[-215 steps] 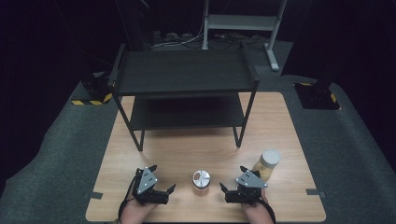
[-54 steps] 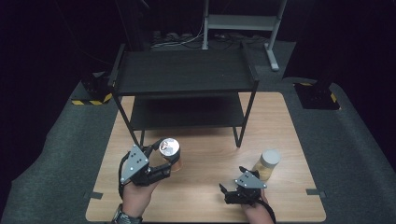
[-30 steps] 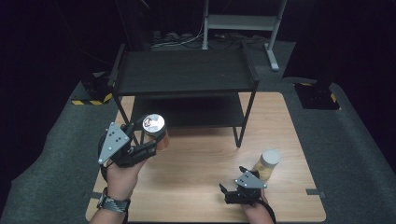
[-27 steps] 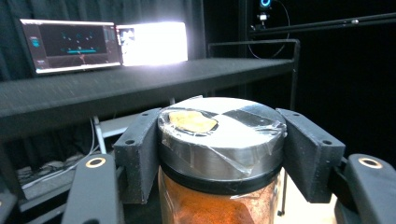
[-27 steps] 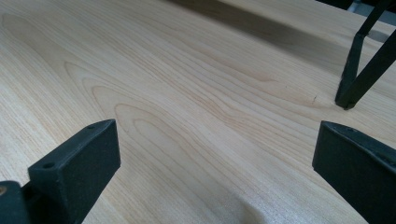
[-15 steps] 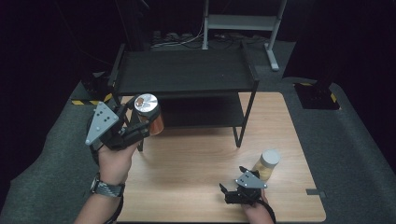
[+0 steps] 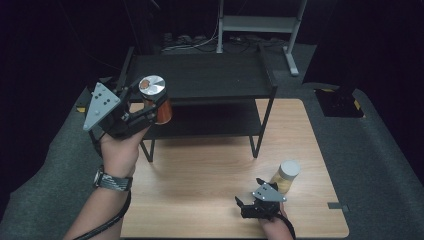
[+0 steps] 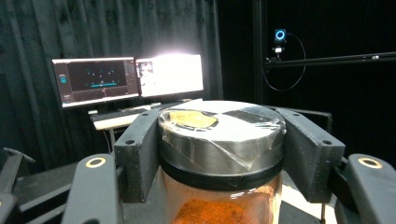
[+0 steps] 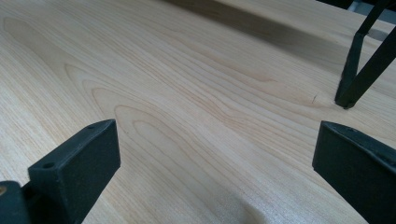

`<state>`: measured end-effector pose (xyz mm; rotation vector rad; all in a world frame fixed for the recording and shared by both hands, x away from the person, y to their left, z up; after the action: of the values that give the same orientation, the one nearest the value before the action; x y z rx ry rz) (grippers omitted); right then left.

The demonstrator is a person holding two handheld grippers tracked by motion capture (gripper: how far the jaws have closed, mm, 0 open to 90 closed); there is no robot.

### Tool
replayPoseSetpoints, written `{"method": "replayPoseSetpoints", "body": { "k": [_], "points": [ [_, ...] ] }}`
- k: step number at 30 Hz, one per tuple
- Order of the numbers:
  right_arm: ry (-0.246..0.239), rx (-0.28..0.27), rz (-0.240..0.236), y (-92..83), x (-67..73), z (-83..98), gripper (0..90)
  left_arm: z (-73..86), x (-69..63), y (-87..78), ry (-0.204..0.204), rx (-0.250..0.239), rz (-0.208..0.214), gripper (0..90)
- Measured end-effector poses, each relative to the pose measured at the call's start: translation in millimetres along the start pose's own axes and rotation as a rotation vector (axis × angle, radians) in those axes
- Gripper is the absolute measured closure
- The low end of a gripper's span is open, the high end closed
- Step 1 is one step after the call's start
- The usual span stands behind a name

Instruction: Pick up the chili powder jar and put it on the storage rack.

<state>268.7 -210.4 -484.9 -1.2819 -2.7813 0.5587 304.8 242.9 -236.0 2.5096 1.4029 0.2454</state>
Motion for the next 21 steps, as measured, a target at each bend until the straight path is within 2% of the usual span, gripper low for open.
{"method": "replayPoseSetpoints", "body": {
  "k": [9, 16, 21],
  "points": [
    [-0.002, -0.003, -0.002, -0.2, 0.1, 0.2, 0.4, -6.0, 4.1, 13.9, -0.015, -0.017, -0.014, 34.8],
    [-0.001, -0.003, -0.003, -0.2, -0.1, 0.3, 0.4, -11.3, 9.2, 33.2, 0.007, -0.016, -0.039, 34.8],
    [-0.002, -0.005, -0.003, -0.3, 0.1, 0.3, 0.4, -10.4, 11.9, 42.2, 0.011, -0.009, -0.042, 34.8]
  ]
}}
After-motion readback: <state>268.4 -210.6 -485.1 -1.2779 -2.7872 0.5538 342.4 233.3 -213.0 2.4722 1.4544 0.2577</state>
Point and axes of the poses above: each handheld gripper's, and its own axes: y roughly forward along the jaws, z roughly out of its underside, x roughly to its left, the point moved 8 cm from there along y, roughly forward along the jaws, and after that the axes turned 12 degrees about -x, right-handed, at the moved point
